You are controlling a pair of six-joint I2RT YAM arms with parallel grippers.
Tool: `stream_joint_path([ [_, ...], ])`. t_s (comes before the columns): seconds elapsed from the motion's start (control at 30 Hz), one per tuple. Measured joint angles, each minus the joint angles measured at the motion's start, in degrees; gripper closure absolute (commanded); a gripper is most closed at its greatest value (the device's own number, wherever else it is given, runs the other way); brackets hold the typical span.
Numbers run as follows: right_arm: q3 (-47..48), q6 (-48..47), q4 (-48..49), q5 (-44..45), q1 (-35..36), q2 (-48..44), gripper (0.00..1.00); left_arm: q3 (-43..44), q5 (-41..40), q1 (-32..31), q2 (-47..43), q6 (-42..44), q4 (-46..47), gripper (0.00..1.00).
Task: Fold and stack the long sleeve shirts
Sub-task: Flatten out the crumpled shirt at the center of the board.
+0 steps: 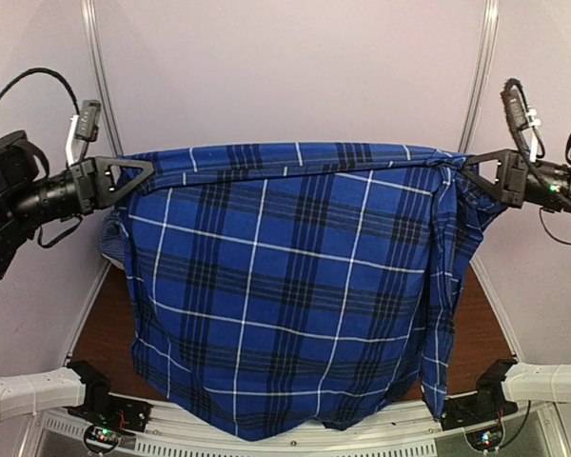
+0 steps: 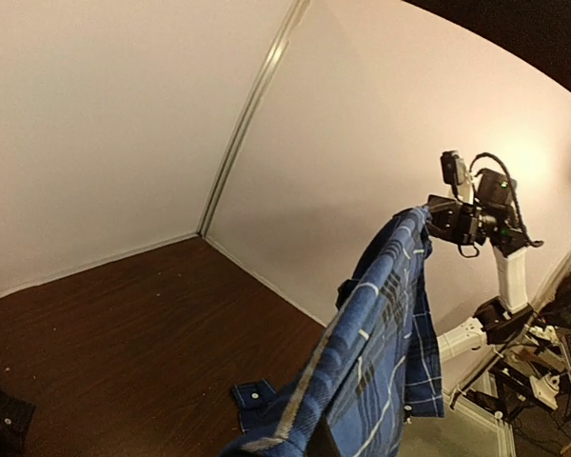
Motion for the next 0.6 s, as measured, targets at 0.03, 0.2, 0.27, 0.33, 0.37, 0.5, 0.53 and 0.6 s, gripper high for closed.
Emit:
stream_joint_path([
  [0.03, -1.0, 0.1, 0.3, 3.3, 0.0, 1.2, 1.00, -0.7, -1.6, 0.0, 1.8, -0.2, 0.2, 1.00],
  [0.2, -8.6, -1.2, 5.0, 20.1, -0.5, 10.2, 1.00, -4.8, -10.8, 0.3, 14.6, -0.6, 3.0, 1.00],
  [0.27, -10.6, -2.8, 8.2, 25.9, -1.1, 16.5, 1.00, -4.9, -14.9, 0.6, 22.5, -0.2, 4.8, 1.00],
  [0.33, -11.4, -4.6, 12.5, 30.8, -2.0, 24.8, 1.00, -4.2, -18.9, 1.1, 31.8, 0.5, 7.2, 1.00],
  [0.37, -11.3, -6.0, 15.3, 33.3, -2.8, 30.7, 1.00, -3.2, -20.7, 1.4, 37.0, 0.9, 8.1, 1.00],
  [0.5, -6.4, -10.0, 22.8, 38.8, -5.0, 53.7, 1.00, 4.2, -26.0, 2.5, 58.2, 1.8, 11.3, 1.00],
  [0.53, -4.3, -10.8, 24.0, 39.6, -5.3, 58.9, 1.00, 5.6, -26.8, 2.7, 62.2, 1.8, 12.2, 1.00],
  [0.6, 1.6, -12.6, 25.9, 41.8, -5.8, 70.1, 1.00, 8.3, -27.6, 3.1, 70.0, 1.7, 13.9, 1.00],
])
